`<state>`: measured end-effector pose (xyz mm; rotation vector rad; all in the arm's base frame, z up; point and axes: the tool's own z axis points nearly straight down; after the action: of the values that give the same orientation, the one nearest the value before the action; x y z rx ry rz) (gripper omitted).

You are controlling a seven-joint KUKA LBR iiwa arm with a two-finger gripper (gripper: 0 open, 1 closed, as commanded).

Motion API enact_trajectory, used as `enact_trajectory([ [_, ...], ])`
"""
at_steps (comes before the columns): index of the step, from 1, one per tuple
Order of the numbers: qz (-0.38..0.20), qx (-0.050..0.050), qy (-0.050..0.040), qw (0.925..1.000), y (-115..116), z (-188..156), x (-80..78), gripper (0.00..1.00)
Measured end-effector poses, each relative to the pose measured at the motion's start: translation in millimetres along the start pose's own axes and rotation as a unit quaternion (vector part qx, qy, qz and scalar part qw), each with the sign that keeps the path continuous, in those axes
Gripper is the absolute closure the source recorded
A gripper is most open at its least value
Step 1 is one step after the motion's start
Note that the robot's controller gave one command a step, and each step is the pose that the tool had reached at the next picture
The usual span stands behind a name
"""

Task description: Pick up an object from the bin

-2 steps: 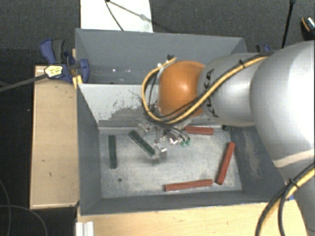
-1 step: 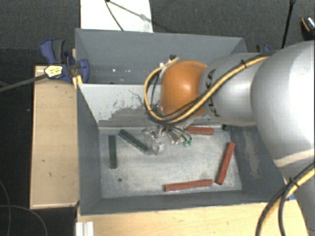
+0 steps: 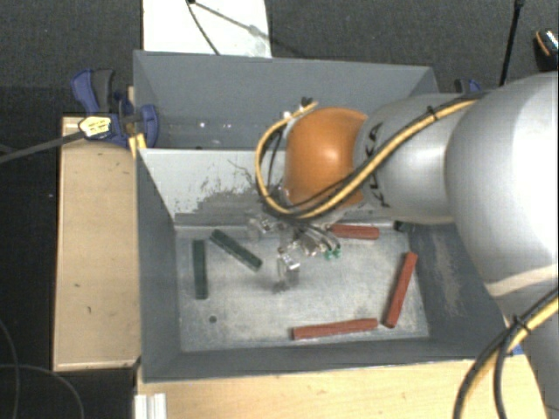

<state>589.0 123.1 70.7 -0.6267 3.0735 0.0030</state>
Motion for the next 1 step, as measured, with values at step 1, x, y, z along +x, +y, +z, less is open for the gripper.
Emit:
enact_trajectory([
  [1, 0.004, -0.001, 0.0025, 1.0000, 52.3, 0.2, 3.9, 0.00],
])
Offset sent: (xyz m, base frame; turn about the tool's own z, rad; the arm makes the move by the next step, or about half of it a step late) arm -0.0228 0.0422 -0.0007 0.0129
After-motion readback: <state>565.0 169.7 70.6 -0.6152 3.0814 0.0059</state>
